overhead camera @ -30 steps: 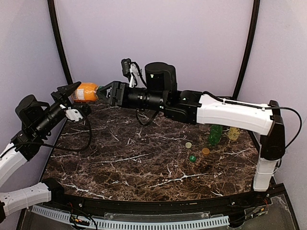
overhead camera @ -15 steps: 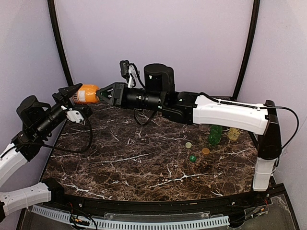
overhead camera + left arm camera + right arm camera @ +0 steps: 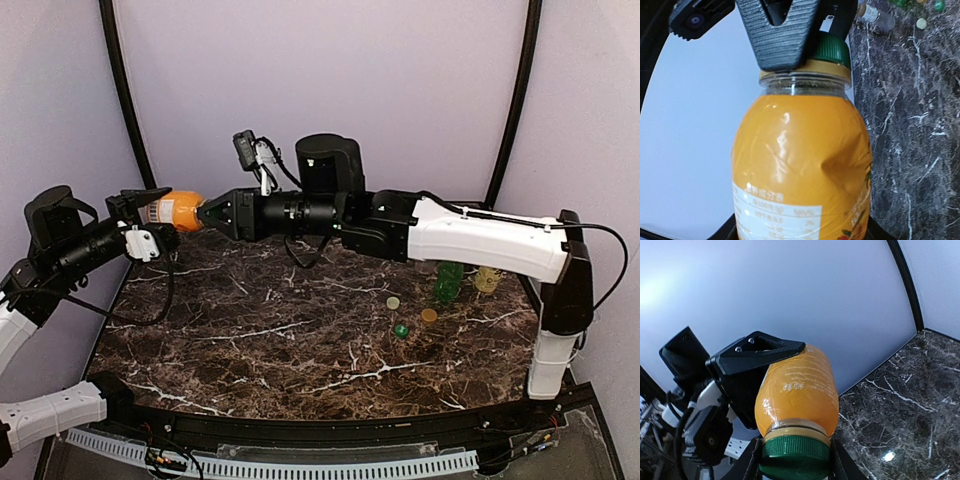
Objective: Unscrew the bottle caps
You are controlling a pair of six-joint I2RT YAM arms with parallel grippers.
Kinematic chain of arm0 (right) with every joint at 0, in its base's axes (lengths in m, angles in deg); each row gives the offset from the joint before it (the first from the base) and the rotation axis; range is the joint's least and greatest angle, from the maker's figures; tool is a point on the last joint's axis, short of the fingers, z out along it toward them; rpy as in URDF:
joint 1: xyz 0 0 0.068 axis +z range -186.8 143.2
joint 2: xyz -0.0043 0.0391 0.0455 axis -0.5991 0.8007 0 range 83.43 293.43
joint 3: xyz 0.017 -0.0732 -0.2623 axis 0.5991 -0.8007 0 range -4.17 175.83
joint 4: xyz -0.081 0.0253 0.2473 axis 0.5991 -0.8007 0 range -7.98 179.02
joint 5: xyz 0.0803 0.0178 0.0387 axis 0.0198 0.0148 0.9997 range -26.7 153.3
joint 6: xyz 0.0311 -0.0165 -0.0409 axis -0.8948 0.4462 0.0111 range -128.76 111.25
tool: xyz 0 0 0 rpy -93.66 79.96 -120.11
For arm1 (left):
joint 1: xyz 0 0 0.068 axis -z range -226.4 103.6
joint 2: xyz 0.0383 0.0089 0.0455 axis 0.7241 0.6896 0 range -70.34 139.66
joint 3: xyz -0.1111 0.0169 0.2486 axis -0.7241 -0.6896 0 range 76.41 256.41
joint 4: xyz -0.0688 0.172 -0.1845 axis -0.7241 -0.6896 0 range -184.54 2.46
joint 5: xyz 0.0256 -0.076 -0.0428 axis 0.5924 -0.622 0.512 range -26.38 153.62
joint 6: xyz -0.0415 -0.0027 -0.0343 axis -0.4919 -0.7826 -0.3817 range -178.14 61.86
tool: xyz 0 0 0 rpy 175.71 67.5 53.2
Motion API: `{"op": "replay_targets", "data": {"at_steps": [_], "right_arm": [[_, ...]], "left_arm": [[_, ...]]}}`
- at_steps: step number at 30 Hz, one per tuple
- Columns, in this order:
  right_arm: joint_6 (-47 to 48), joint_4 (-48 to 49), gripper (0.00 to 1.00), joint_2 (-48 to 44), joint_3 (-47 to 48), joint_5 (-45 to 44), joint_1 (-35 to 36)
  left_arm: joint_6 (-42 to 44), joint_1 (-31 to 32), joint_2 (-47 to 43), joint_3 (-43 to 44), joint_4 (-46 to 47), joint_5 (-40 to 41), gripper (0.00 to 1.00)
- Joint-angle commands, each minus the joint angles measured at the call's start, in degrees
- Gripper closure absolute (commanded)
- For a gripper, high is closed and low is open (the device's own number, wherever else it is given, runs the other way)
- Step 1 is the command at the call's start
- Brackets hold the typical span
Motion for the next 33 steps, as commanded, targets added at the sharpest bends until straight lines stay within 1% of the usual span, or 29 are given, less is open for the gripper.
{"op": "replay_targets", "data": {"at_steps": [1, 4, 5, 6, 9, 13, 15, 17, 22, 24, 25, 26, 28, 29, 30, 31, 32, 33], "right_arm": [[34.06, -10.90, 1.00, -0.70, 4.90, 2.78, 5.32], [43.09, -19.85, 1.00, 1.46, 9.47, 0.80, 7.13], [46.07, -21.75, 1.00, 1.90, 10.19, 0.58, 7.72], [49.09, -22.95, 1.00, 2.15, 10.47, 0.10, 8.70], [57.73, -25.64, 1.00, 2.53, 11.08, -3.27, 10.91], [67.40, -29.26, 1.00, 2.12, 10.96, -4.39, 12.88], [69.07, -30.92, 1.00, 2.19, 11.50, -5.93, 13.06], [68.82, -31.66, 1.00, 1.77, 11.96, -8.24, 13.02], [66.38, -29.07, 1.00, -2.95, 8.02, -14.03, 13.06], [64.89, -27.75, 0.92, -4.89, 6.15, -17.41, 13.02], [63.19, -26.80, 0.89, -5.72, 5.48, -19.64, 13.04], [61.12, -25.92, 0.85, -6.37, 5.27, -21.85, 12.98], [54.63, -25.34, 0.74, -7.05, 6.21, -24.37, 12.43], [49.72, -25.15, 0.66, -7.24, 6.99, -24.75, 11.78], [41.99, -24.90, 0.54, -7.34, 7.62, -25.03, 11.06], [37.89, -24.68, 0.45, -7.39, 8.25, -24.89, 10.18], [30.92, -24.64, 0.37, -7.39, 8.61, -23.84, 9.10], [21.74, -24.62, 0.29, -7.50, 8.54, -22.73, 7.97]], "left_arm": [[-12.27, 0.94, 0.34, 4.25, -25.24, -22.23, 0.92], [-16.54, 0.94, 0.82, 6.83, -28.81, -29.28, 0.94], [-18.45, 0.94, 1.14, 7.67, -30.35, -30.43, 0.95], [-19.19, 0.94, 1.37, 7.96, -31.01, -32.46, 0.95], [-23.69, 0.94, 1.41, 8.76, -32.49, -34.92, 0.97], [-26.61, 0.94, 1.45, 9.18, -34.42, -38.60, 0.98], [-28.77, 0.94, 1.37, 9.33, -34.16, -40.15, 0.98], [-29.96, 0.92, 1.30, 9.27, -33.18, -40.30, 0.98], [-31.17, 0.94, 1.10, 8.24, -30.27, -36.61, 0.99], [-31.78, 0.92, 1.16, 7.63, -28.53, -35.02, 0.99], [-32.01, 0.94, 1.14, 7.37, -27.73, -32.92, 0.99], [-32.51, 0.94, 1.07, 6.53, -25.55, -31.59, 0.99], [-32.55, 0.94, 0.60, 4.90, -20.98, -25.93, 0.99], [-32.27, 0.94, 0.03, 4.20, -17.05, -21.38, 0.99], [-31.22, 0.94, -0.27, 2.71, -14.96, -19.10, 0.99], [-30.37, 0.94, -0.83, 1.96, -10.38, -14.44, 0.98], [-28.24, 0.94, -1.10, 0.48, -8.29, -12.33, 0.98], [-25.70, 0.94, -1.58, -0.95, -3.95, -9.01, 0.98]]}}
